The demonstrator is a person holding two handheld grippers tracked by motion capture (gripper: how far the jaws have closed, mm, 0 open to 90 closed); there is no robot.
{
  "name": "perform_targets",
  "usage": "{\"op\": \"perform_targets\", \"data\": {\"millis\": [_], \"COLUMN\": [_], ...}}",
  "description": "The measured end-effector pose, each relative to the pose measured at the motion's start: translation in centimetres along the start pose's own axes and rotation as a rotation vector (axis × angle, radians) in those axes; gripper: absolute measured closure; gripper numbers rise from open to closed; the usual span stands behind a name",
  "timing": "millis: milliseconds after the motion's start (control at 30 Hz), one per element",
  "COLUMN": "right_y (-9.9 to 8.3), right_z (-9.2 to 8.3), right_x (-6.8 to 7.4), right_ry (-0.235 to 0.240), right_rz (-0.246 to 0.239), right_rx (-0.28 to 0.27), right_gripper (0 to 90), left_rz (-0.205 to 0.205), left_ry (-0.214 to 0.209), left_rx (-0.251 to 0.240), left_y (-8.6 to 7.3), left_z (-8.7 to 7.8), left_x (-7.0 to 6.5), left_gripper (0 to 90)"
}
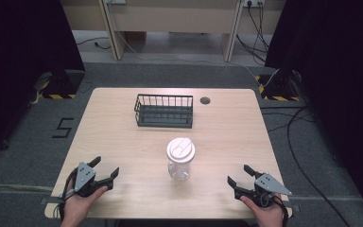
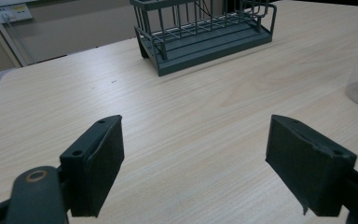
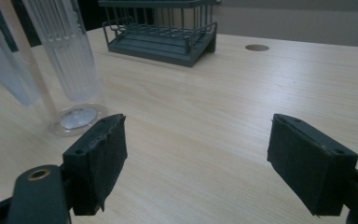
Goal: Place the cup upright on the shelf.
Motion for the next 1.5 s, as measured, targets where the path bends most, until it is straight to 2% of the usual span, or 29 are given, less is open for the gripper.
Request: {"op": "perform_targets", "data": {"millis": [200,367,467,800,1500], "right_y": [0.4,0.8,1.1,1.8,3.5], "right_z": [0.0,0.5,1.0,2.8,7.0], "right_x": [1.5,3.1,3.8,5.5,7.6], "right_ry": [0.095,0.137,0.166,0.219,0.268], "right_rz": [0.001,-0.026,-0.02,-0.052,-0.09], "right_rx": [-0.01,-0.016,-0.02,-0.006,0.008], "right_gripper": [21.6,21.1,20.7,20.5,19.1], "left_rz": [-0.008,-0.009,-0.011,-0.012,-0.012], "left_ry": [0.01,0.013,0.013,0.009,-0.013], "left_rx": [-0.013,-0.012,-0.01,-0.016,-0.024], "left_y": [0.1,0.0,0.0,0.1,0.2], "left_z": [-0.1,-0.2,-0.1,-0.1,-0.1], "left_x": [0.1,0.2,0.1,-0.1,-0.5], "left_gripper": [18.4,18.1,18.1,18.1,18.1]}}
Point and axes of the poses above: each handheld gripper's, and its own axes: z roughly forward along the jaws, y roughly out of its top, x roughly to its left, the point moved 3 cm from there along z, roughly forward along the jaws, and after that the axes turned 6 degrees about x, right-handed, at the moved point
